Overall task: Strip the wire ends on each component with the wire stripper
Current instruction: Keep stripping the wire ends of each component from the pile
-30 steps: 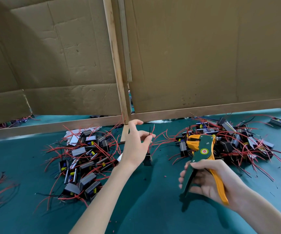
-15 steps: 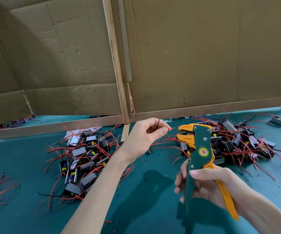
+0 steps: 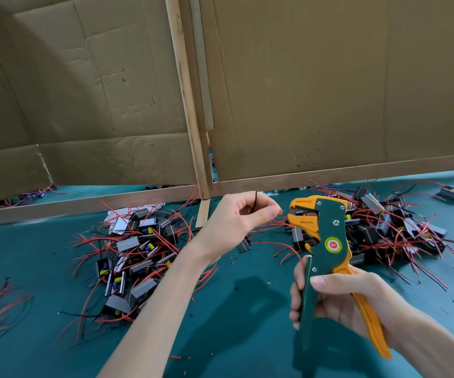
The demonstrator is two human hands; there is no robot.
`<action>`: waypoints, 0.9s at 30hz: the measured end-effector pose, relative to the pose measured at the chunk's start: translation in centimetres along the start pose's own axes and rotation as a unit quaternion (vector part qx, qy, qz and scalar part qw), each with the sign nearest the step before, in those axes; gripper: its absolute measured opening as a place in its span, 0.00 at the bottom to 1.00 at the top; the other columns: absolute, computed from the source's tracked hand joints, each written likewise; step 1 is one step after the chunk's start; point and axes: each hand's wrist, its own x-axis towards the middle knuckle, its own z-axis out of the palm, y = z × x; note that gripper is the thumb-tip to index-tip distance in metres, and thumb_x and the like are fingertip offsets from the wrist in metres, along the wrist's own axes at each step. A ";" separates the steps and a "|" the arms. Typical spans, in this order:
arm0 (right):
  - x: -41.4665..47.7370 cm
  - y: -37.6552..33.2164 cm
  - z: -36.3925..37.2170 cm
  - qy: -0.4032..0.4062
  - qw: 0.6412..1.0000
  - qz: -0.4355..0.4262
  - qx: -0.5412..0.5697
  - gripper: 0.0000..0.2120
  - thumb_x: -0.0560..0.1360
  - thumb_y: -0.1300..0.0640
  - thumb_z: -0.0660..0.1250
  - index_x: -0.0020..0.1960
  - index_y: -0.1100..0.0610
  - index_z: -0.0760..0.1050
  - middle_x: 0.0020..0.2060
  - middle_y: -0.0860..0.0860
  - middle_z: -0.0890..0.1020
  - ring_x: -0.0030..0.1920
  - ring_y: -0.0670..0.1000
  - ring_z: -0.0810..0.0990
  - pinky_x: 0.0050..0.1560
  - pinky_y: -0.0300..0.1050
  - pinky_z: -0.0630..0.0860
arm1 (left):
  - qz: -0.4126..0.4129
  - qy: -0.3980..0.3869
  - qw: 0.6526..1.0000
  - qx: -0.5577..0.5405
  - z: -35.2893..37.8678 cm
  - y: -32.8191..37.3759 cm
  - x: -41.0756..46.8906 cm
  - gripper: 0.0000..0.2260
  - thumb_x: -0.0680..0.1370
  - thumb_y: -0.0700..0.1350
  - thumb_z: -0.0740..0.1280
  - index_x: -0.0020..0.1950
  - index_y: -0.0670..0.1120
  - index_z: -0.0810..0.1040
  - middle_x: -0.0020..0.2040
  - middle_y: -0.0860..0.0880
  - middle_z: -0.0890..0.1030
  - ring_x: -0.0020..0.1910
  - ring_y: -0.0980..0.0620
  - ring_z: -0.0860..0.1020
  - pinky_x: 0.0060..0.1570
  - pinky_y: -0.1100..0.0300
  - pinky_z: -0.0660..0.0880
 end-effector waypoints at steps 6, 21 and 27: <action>-0.1 -0.1 0.1 0.001 1.000 0.002 -0.009 0.19 0.58 0.55 0.81 0.41 0.64 0.78 0.37 0.67 0.77 0.39 0.66 0.80 0.44 0.59 0.78 | 0.012 -0.020 1.000 -0.001 0.1 0.2 -0.1 0.05 0.77 0.41 0.68 0.43 0.49 0.81 0.37 0.59 0.81 0.38 0.64 0.76 0.42 0.72 0.71; -0.2 0.9 0.9 0.096 0.994 0.024 -0.039 0.16 0.59 0.51 0.77 0.32 0.61 0.73 0.27 0.62 0.73 0.26 0.58 0.74 0.30 0.50 0.76 | 0.007 -0.049 0.999 -0.006 -0.3 0.0 0.0 0.06 0.79 0.40 0.66 0.43 0.50 0.78 0.36 0.60 0.79 0.36 0.62 0.75 0.42 0.70 0.71; 0.3 1.8 1.2 0.190 0.981 0.033 -0.033 0.19 0.60 0.48 0.73 0.27 0.58 0.67 0.22 0.57 0.67 0.20 0.53 0.67 0.22 0.40 0.67 | -0.080 -0.077 0.985 -0.129 -0.4 -1.5 -0.2 0.11 0.84 0.40 0.53 0.45 0.45 0.71 0.44 0.52 0.81 0.36 0.55 0.67 0.44 0.63 0.67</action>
